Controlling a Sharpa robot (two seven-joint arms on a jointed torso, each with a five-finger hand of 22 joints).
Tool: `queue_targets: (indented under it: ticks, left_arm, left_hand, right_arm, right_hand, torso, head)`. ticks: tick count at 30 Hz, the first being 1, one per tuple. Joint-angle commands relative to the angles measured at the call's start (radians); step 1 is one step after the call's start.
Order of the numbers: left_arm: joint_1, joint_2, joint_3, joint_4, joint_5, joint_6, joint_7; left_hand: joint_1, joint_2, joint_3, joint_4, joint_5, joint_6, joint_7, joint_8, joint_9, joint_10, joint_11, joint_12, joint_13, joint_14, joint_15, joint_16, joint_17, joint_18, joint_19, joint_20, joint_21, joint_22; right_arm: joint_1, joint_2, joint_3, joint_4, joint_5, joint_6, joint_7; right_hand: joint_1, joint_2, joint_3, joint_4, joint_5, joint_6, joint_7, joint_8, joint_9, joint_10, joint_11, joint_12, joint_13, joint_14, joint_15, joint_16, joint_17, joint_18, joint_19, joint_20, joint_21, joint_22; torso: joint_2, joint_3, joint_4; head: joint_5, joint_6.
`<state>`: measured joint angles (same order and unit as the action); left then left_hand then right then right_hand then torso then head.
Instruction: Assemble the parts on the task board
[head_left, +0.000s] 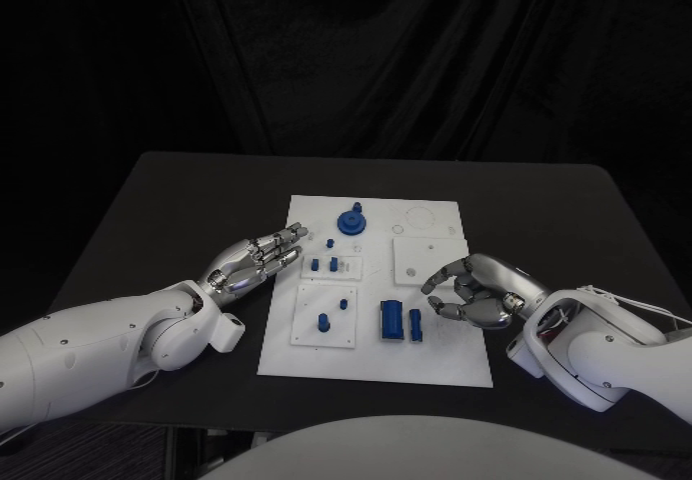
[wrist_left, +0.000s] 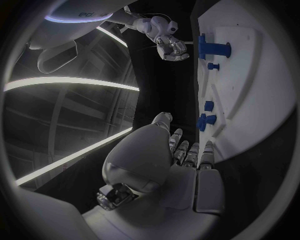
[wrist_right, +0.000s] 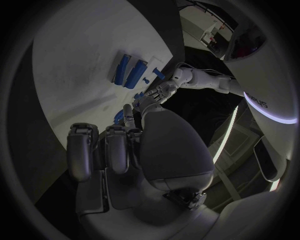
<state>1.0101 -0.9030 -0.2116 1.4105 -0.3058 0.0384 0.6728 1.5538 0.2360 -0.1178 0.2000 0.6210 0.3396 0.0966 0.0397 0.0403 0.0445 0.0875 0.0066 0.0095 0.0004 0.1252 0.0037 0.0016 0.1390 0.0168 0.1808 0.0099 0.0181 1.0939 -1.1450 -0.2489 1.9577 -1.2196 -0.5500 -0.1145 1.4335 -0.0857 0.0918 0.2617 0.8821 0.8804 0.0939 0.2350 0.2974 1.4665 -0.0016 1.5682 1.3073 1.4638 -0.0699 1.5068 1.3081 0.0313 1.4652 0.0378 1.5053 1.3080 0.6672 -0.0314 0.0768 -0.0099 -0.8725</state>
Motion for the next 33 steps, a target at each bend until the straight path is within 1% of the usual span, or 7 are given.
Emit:
queue_targets:
  ticks: [1,4,9,12,16,28,33]
  left_arm:
    - [-0.002,0.001,0.001,0.003,0.001,0.004,0.015]
    - [-0.002,0.0,0.001,0.002,0.001,0.005,0.015]
    - [-0.002,0.0,0.001,0.001,0.001,0.005,0.015]
    - [-0.002,0.0,0.001,0.001,0.001,0.006,0.015]
    - [-0.003,0.001,0.001,0.001,0.001,0.006,0.014]
    - [-0.004,0.0,0.001,0.002,0.001,0.006,0.014]
    - [-0.004,-0.001,0.001,0.003,0.001,0.006,0.013]
  left_hand:
    - [0.0,0.008,0.005,-0.002,0.006,0.001,0.008,0.004,0.001,0.003,0.006,0.004,0.002,0.0,0.005,-0.004,-0.002,-0.016,0.003,0.003,0.004,0.001]
    - [0.0,0.008,0.005,-0.002,0.006,0.001,0.008,0.004,0.001,0.003,0.006,0.004,0.002,0.0,0.005,-0.004,-0.002,-0.016,0.003,0.003,0.004,0.001]
    - [0.0,0.008,0.005,-0.002,0.006,0.001,0.008,0.004,0.001,0.003,0.006,0.004,0.002,0.0,0.005,-0.004,-0.002,-0.016,0.003,0.003,0.004,0.001]
    - [0.0,0.008,0.005,-0.002,0.006,0.001,0.008,0.004,0.001,0.003,0.006,0.004,0.002,0.0,0.005,-0.004,-0.002,-0.016,0.003,0.003,0.004,0.001]
    - [0.0,0.008,0.005,-0.002,0.006,0.001,0.008,0.004,0.001,0.003,0.006,0.004,0.002,0.0,0.005,-0.004,-0.002,-0.016,0.003,0.003,0.004,0.001]
    - [0.0,0.008,0.005,-0.002,0.006,0.001,0.008,0.004,0.001,0.003,0.006,0.004,0.002,0.0,0.005,-0.004,-0.002,-0.016,0.003,0.003,0.004,0.001]
    - [0.0,0.008,0.005,-0.002,0.006,0.001,0.008,0.004,0.001,0.003,0.006,0.004,0.002,0.0,0.005,-0.004,-0.002,-0.016,0.003,0.003,0.004,0.001]
  right_arm:
    - [-0.01,0.0,0.0,-0.005,-0.151,0.093,0.058]
    - [-0.016,0.002,0.0,-0.011,-0.201,0.115,0.047]
    - [-0.023,0.008,0.0,-0.02,-0.242,0.143,0.025]
    - [-0.025,0.011,0.0,-0.023,-0.248,0.148,0.015]
    - [-0.027,0.017,0.0,-0.028,-0.254,0.152,0.001]
    - [-0.03,0.026,0.0,-0.036,-0.259,0.181,-0.051]
    - [-0.03,0.027,0.0,-0.037,-0.259,0.197,-0.067]
  right_hand:
    - [0.007,-0.016,0.019,-0.008,-0.041,0.008,-0.007,-0.034,-0.031,0.104,-0.011,0.003,0.264,0.065,-0.007,0.007,0.019,-0.017,0.086,-0.004,0.008,0.244]
    - [0.021,-0.028,0.038,-0.022,-0.06,-0.008,-0.013,-0.072,-0.062,0.104,-0.016,0.003,0.264,0.064,-0.012,0.006,0.018,-0.017,0.086,-0.01,0.008,0.244]
    - [0.024,-0.036,0.051,-0.032,-0.07,-0.025,-0.021,-0.101,-0.087,0.104,-0.023,0.003,0.264,0.064,-0.018,0.004,0.016,-0.016,0.085,-0.014,0.006,0.243]
    - [0.024,-0.037,0.056,-0.037,-0.073,-0.035,-0.024,-0.115,-0.099,0.104,-0.026,0.003,0.264,0.064,-0.02,0.004,0.015,-0.016,0.084,-0.016,0.003,0.242]
    - [0.023,-0.037,0.057,-0.037,-0.075,-0.037,-0.024,-0.117,-0.102,0.104,-0.026,0.003,0.264,0.063,-0.02,0.003,0.014,-0.015,0.083,-0.017,0.002,0.242]
    - [0.009,-0.037,0.059,-0.036,-0.091,-0.054,-0.021,-0.138,-0.121,0.104,-0.025,0.003,0.264,0.062,-0.02,0.0,0.006,-0.013,0.08,-0.018,-0.006,0.239]
    - [0.004,-0.035,0.059,-0.036,-0.101,-0.055,-0.007,-0.143,-0.129,0.104,-0.016,0.003,0.264,0.061,-0.014,-0.001,0.002,-0.013,0.079,-0.015,-0.01,0.238]
  torso:
    - [0.001,-0.0004,-0.0007]
    - [0.001,0.0003,-0.0013]
    - [0.001,-0.0009,0.0006]
    - [0.002,-0.0002,0.0005]
    - [0.002,0.0008,-0.0014]
    - [0.003,0.0008,-0.0006]
    - [0.003,0.0003,-0.0002]
  head:
    - [0.002,0.0]
    - [0.002,0.0]
    - [0.0,0.0]
    - [0.0,0.0]
    - [0.002,0.0]
    - [0.002,0.0]
    - [0.002,0.0]
